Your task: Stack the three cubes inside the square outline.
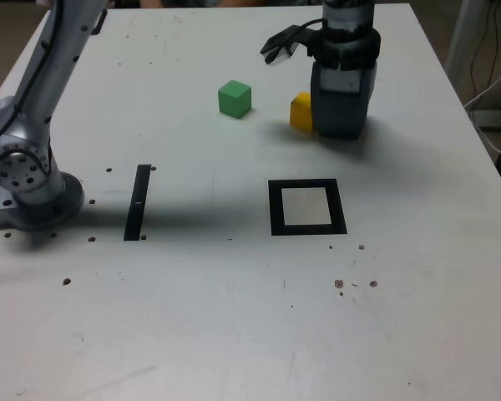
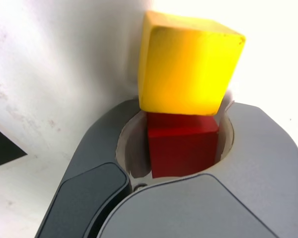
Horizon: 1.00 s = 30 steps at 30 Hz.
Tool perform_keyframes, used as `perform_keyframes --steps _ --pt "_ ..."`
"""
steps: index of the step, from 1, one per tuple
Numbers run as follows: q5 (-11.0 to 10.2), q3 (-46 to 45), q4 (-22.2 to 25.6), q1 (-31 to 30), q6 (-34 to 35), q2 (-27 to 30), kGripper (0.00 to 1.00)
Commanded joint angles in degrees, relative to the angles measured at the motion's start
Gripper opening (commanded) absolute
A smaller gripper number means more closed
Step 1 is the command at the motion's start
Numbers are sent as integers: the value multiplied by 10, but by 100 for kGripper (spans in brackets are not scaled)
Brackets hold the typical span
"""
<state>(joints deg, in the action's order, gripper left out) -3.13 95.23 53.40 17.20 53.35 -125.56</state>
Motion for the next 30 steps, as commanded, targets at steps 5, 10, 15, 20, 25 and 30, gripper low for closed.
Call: perform_keyframes --steps 5,10,15,20,25,30 --pt "-23 -3 -9 -2 7 -1 22" --pt "-33 -7 -15 -2 14 1 17" --pt "-33 -14 -13 -3 15 9 14" --pt "-33 -26 -12 -5 15 22 10" --pt "-32 -29 -10 -14 15 30 6" --pt "-34 -23 -10 -24 16 31 3"
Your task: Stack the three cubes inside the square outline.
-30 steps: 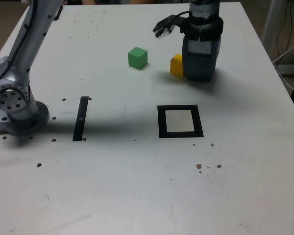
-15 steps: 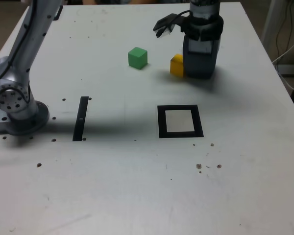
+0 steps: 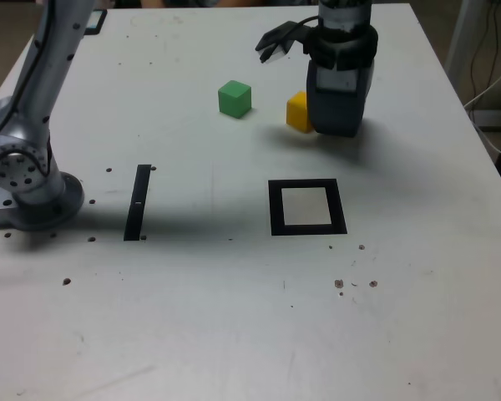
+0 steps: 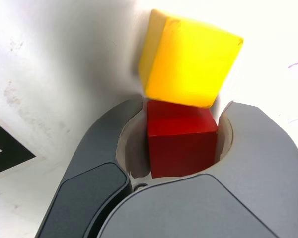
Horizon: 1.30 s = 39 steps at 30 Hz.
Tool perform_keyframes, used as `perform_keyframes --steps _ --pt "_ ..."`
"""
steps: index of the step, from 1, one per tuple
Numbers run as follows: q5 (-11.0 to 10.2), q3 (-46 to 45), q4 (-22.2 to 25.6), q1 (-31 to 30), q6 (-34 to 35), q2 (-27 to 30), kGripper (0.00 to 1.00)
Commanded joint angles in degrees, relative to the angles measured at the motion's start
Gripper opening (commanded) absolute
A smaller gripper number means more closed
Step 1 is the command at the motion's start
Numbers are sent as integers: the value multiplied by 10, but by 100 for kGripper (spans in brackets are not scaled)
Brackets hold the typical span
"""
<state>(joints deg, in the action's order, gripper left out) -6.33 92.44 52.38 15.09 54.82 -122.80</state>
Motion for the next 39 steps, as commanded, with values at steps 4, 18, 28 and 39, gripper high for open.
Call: perform_keyframes --steps 4,18,28,39 --pt "-9 20 8 -12 1 3 3" --pt "-25 -13 79 -101 -146 107 0" --pt "31 -134 76 -158 -341 174 0" --pt "71 -197 29 -207 -446 165 0"
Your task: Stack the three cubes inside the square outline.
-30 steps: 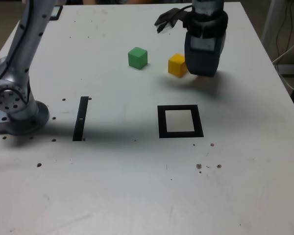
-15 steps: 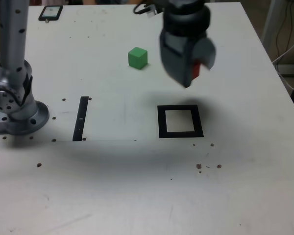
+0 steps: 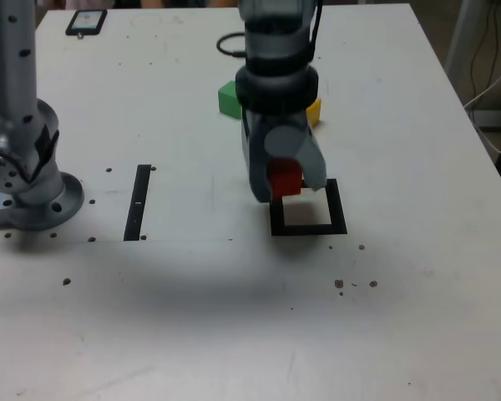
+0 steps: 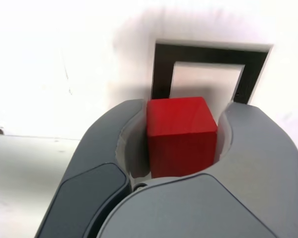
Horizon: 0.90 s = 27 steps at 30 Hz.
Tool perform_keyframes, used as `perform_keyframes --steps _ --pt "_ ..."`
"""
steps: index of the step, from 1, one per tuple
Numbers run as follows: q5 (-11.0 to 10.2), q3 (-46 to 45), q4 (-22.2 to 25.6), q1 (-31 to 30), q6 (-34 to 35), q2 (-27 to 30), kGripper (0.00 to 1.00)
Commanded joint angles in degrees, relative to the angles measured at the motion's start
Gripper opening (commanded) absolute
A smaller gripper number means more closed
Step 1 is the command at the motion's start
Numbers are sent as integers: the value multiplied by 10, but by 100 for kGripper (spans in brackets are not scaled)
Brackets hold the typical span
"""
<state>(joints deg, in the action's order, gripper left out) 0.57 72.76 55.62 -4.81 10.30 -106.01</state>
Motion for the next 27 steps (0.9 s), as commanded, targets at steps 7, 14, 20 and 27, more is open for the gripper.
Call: perform_keyframes --steps 7,14,20,27 --pt "6 4 -14 -28 4 -34 0" --pt "13 9 -35 -29 4 -62 0" --pt "15 11 -37 -25 4 -70 5" --pt "19 30 -11 -22 3 -86 24"
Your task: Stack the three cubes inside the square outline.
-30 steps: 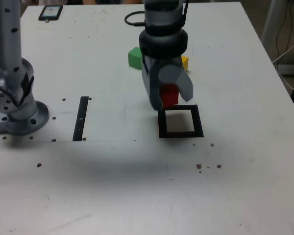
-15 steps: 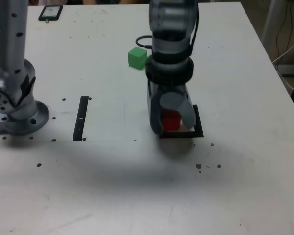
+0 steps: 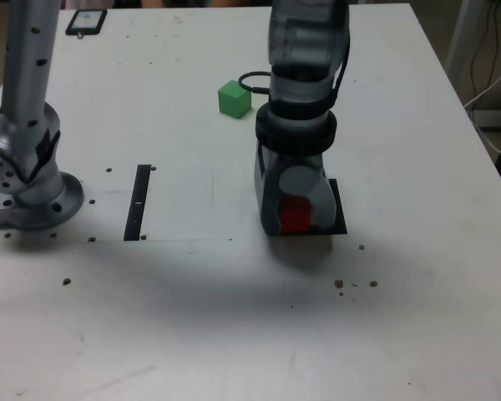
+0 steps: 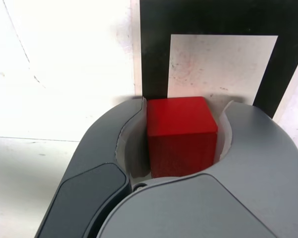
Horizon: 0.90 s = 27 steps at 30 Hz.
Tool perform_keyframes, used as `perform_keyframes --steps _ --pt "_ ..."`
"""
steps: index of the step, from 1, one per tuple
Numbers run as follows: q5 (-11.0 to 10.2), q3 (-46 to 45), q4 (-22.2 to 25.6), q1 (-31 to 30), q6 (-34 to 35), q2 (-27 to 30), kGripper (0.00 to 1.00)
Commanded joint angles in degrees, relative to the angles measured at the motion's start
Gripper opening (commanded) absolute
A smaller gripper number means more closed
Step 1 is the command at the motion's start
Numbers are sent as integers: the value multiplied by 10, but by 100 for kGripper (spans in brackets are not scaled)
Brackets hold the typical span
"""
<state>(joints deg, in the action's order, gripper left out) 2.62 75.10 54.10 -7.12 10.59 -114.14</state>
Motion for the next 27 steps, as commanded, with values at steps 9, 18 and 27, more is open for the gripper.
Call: perform_keyframes --steps 9,18,27 --pt "-28 30 15 1 -2 -12 26" --pt "-42 27 17 6 -2 -9 40" --pt "-39 11 20 4 -2 8 99"
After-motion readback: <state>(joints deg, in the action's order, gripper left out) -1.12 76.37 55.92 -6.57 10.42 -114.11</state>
